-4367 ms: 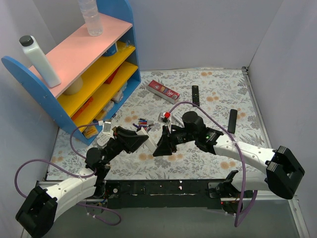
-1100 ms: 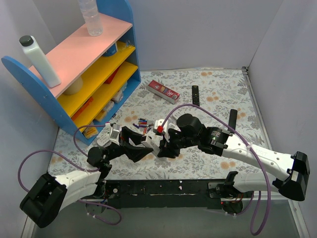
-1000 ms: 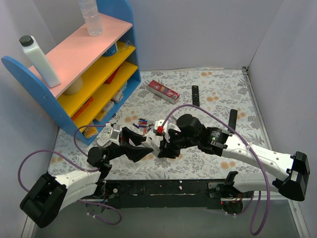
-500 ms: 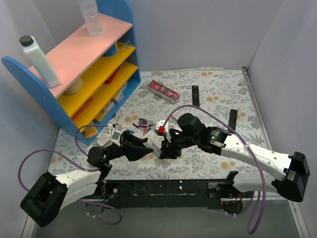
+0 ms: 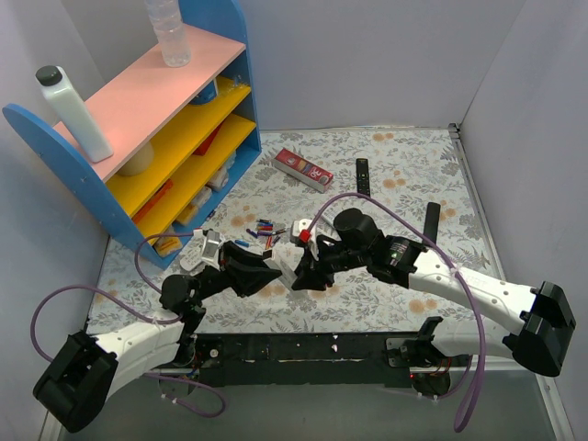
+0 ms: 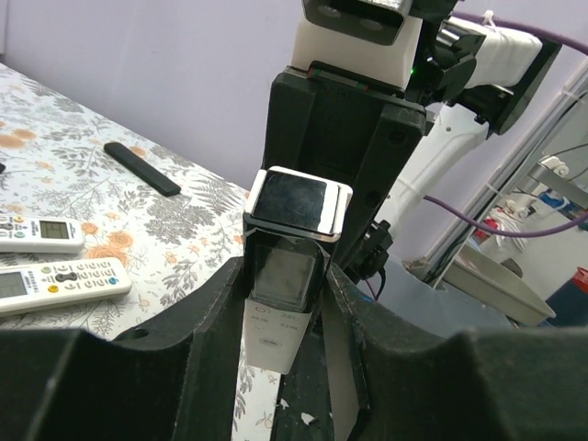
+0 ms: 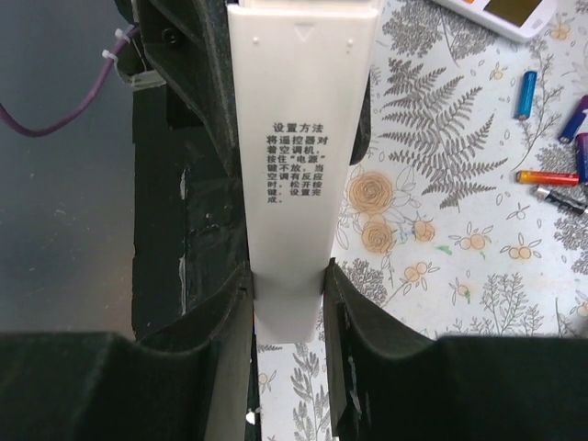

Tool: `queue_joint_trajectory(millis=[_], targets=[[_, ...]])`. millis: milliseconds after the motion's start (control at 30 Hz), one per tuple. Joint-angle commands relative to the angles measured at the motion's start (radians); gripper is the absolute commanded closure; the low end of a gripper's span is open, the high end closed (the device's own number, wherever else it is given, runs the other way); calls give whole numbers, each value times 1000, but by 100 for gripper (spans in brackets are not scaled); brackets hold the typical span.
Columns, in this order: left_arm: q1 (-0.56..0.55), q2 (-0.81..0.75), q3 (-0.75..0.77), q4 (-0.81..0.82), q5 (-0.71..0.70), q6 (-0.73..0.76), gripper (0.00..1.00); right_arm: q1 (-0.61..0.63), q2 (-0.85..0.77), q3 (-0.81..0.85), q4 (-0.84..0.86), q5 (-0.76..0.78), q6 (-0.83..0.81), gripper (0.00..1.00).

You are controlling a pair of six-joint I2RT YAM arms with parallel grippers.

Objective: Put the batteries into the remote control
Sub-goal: Remove the battery cover from the remote control.

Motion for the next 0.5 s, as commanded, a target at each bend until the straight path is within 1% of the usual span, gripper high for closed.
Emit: queue_joint_trajectory(millis=[0,233,367,467], targets=[[4,-88,-229,260,-203,-20,100,-26,-2,-65,-49,-42,-40,83],[4,-99,-255,263,-258,-18,100,-91,1,-100,-32,-86,-39,83],[5,-102,-263,221,-269,2,100,-156,-15,-117,-26,-108,-20,83],[4,-99,-269,188,-283,19,100,-204,-40,-135,9,-123,24,83]])
